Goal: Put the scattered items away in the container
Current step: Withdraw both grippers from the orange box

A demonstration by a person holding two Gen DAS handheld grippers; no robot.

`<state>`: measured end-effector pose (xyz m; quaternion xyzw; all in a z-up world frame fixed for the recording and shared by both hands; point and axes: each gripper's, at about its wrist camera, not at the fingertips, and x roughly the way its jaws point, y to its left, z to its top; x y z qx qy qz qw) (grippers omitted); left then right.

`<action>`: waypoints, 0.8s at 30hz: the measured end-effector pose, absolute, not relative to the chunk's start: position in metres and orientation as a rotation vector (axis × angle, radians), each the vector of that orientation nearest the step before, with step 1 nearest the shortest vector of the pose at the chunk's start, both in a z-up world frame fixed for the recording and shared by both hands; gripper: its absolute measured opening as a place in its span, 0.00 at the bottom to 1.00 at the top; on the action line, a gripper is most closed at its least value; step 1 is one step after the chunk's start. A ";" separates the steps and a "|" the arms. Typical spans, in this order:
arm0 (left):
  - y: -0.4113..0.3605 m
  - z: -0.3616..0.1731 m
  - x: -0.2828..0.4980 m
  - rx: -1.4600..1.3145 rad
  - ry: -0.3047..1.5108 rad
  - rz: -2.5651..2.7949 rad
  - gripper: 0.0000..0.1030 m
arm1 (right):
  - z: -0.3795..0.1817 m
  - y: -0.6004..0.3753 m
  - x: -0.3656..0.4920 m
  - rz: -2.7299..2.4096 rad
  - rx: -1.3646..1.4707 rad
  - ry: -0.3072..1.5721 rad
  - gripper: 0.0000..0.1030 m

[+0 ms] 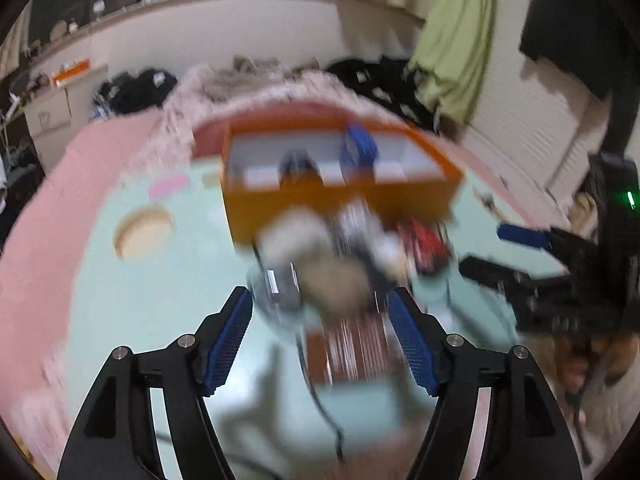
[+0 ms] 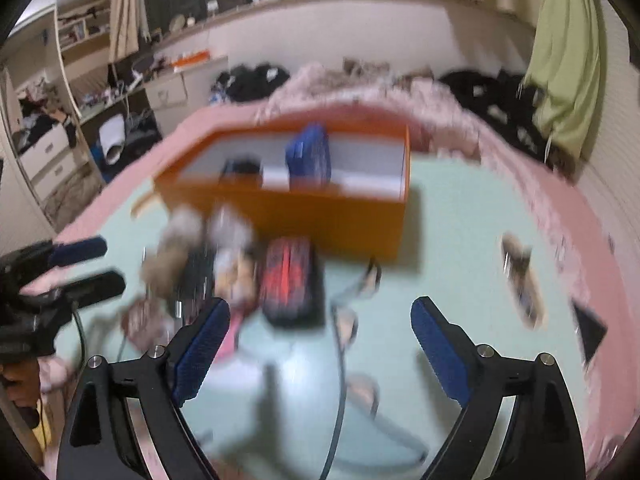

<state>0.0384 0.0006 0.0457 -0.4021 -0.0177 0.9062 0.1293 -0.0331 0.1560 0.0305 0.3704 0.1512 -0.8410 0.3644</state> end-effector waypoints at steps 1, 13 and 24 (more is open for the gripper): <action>0.002 0.036 0.045 -1.203 -0.037 2.628 0.69 | 0.024 0.156 -0.030 -2.162 0.971 0.413 0.89; 0.017 0.008 0.056 -1.269 0.069 2.671 0.99 | 0.001 0.160 -0.016 -2.183 0.953 0.506 0.99; 0.014 0.006 0.059 -1.259 0.071 2.695 0.99 | 0.001 0.161 -0.017 -2.182 0.952 0.507 1.00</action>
